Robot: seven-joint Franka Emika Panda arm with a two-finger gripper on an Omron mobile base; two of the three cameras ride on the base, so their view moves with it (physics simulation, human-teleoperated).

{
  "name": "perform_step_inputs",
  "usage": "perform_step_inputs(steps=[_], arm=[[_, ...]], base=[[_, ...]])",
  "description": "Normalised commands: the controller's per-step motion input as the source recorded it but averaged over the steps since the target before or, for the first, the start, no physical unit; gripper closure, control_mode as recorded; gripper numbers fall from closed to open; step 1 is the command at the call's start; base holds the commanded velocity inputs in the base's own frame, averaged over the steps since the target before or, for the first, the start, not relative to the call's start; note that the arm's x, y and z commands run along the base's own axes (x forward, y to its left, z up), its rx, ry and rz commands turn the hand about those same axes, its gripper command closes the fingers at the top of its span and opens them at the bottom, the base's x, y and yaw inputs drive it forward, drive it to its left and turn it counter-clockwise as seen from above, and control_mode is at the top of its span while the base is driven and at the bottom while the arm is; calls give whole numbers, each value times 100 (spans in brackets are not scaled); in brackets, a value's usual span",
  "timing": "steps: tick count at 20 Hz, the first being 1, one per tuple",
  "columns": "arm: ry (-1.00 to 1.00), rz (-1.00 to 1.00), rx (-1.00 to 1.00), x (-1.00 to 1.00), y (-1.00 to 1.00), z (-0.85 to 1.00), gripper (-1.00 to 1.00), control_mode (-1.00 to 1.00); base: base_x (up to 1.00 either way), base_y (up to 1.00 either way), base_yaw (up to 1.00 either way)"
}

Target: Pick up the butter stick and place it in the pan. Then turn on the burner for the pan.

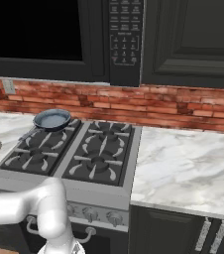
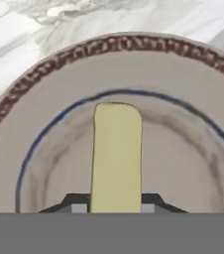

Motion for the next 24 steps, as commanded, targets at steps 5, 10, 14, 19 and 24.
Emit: perform_step_inputs(steps=[5,10,14,19,24], arm=[[-13,0,0,-4,-17,37,100,-100],[-10,-4,0,0,-37,46,100,-100],[-8,-9,0,0,-48,35,100,-100],[-8,-10,0,0,-52,31,100,-100],[-7,-11,3,0,-61,38,100,-100]], base=[[0,0,0],[0,0,0],[0,0,0],[0,0,0],[0,0,0]])
